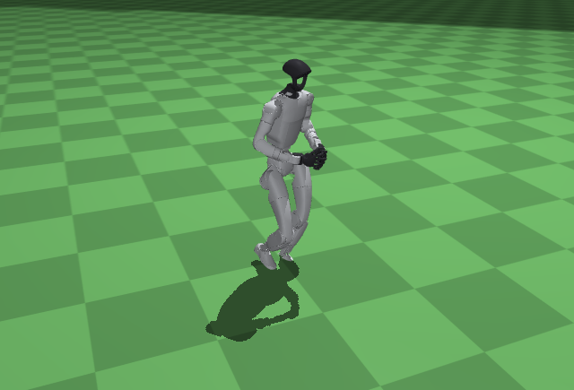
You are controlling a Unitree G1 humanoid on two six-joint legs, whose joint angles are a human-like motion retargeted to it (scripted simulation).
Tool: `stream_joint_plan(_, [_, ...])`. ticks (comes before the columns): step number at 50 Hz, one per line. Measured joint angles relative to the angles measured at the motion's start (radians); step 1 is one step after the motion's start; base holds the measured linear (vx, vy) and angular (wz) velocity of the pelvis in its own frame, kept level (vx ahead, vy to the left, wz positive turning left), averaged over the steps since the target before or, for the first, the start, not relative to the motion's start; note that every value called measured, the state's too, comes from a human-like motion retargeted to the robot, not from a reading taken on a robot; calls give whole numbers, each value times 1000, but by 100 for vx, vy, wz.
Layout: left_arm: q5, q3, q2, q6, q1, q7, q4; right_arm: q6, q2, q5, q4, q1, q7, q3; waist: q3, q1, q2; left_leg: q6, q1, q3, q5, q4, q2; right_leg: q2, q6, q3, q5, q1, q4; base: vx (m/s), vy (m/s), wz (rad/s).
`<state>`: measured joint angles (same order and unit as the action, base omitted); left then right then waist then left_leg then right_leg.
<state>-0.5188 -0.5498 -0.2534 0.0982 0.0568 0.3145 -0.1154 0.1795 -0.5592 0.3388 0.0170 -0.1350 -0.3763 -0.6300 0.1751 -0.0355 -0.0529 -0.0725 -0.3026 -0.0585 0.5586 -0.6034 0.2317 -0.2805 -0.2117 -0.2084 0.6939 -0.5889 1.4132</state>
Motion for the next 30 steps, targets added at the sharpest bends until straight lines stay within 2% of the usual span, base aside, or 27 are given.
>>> stream_joint_plan(3, [-34,-4,2,-9,-21,-1,17,-4,2,37,3,9,-7,-7,-13,51,-28,-3,13,-32,-56,82,47,-20,19,69,-19,-148,110,1,7,60])
stream_joint_plan(8, [-71,-8,17,-13,-47,3,37,-12,-6,94,19,30,-18,-6,-13,78,11,5,32,-80,-72,124,25,58,68,110,-70,-291,96,3,4,20])
stream_joint_plan(12, [-73,-10,27,-6,-67,-6,42,-17,-2,116,35,49,-17,-3,-4,80,41,6,40,-102,-53,107,8,106,109,121,-105,-335,13,5,2,0])
stream_joint_plan(15, [-71,-8,25,4,-91,-21,44,-15,14,115,41,60,-8,-3,3,83,41,-5,25,-108,-19,42,24,115,139,136,-124,-350,-39,8,2,5])
stream_joint_plan(17, [-71,9,22,12,-91,-32,42,-13,15,109,32,44,2,-3,3,72,67,-7,39,-113,-11,60,-3,152,156,131,-154,-350,-108,12,1,-20])
stream_joint_plan(21, [-54,40,11,35,-92,-57,28,-7,10,76,-18,37,25,8,0,65,73,-22,40,-115,28,19,-1,177,200,139,-194,-334,-219,14,0,-9])
stream_joint_plan(30, [-12,124,-20,100,-100,-84,46,12,-28,-47,-272,35,46,59,-53,33,95,-35,105,-119,74,54,-46,241,293,117,-350,-196,-634,20,-4,-18])
